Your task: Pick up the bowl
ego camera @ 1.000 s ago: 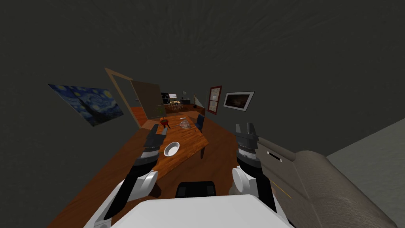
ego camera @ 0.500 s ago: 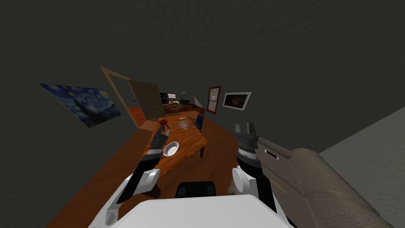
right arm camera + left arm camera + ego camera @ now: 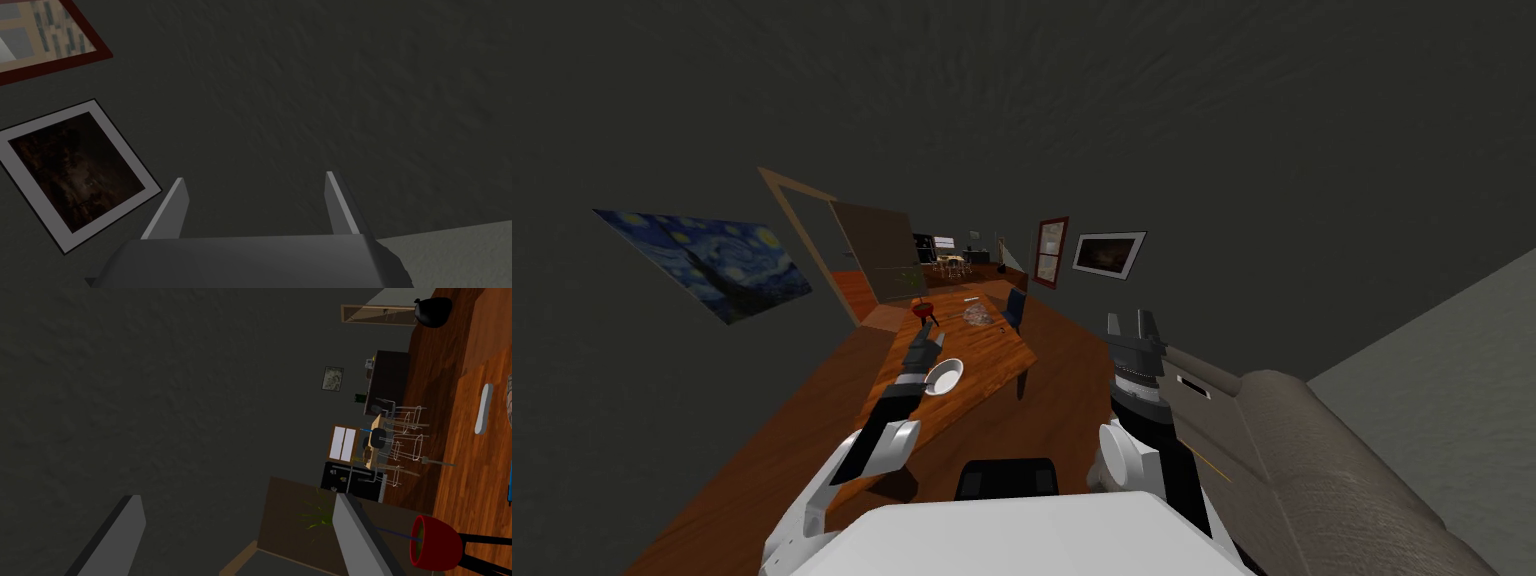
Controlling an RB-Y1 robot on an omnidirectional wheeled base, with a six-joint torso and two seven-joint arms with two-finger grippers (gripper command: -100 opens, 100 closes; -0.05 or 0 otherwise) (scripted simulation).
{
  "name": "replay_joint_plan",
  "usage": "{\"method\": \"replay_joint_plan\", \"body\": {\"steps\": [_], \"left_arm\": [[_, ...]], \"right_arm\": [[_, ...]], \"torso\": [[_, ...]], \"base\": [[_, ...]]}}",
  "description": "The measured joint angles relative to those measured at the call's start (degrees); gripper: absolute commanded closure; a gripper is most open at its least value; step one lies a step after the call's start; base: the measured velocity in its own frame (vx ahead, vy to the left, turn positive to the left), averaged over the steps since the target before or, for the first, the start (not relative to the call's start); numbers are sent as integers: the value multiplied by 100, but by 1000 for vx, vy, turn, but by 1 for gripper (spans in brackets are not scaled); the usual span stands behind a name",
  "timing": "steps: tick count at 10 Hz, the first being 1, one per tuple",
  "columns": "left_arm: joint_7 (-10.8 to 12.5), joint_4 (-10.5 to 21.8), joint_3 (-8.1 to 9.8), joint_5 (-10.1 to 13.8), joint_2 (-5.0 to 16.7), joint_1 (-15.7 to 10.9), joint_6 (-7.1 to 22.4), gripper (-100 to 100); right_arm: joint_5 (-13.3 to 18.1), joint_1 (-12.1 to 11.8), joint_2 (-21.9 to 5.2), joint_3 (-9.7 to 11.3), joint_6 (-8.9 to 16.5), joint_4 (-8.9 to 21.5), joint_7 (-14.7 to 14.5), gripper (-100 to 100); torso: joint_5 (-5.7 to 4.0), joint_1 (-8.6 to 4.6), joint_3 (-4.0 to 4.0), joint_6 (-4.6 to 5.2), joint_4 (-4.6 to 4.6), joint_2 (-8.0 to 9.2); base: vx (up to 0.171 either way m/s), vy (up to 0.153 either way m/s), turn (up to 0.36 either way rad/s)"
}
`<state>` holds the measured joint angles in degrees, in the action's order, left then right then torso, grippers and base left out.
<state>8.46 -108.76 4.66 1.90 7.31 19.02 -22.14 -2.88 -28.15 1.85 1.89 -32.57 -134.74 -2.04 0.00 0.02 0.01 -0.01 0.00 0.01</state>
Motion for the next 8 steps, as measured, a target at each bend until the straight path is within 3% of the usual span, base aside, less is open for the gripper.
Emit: {"method": "replay_joint_plan", "body": {"steps": [8], "left_arm": [[143, 1170, 120, 89, 172, -676, 841, -100]], "right_arm": [[0, 0, 0, 0, 0, 0, 0, 0]], "torso": [[0, 2, -2, 0, -1, -3]], "base": [[-1, 8, -32]]}}
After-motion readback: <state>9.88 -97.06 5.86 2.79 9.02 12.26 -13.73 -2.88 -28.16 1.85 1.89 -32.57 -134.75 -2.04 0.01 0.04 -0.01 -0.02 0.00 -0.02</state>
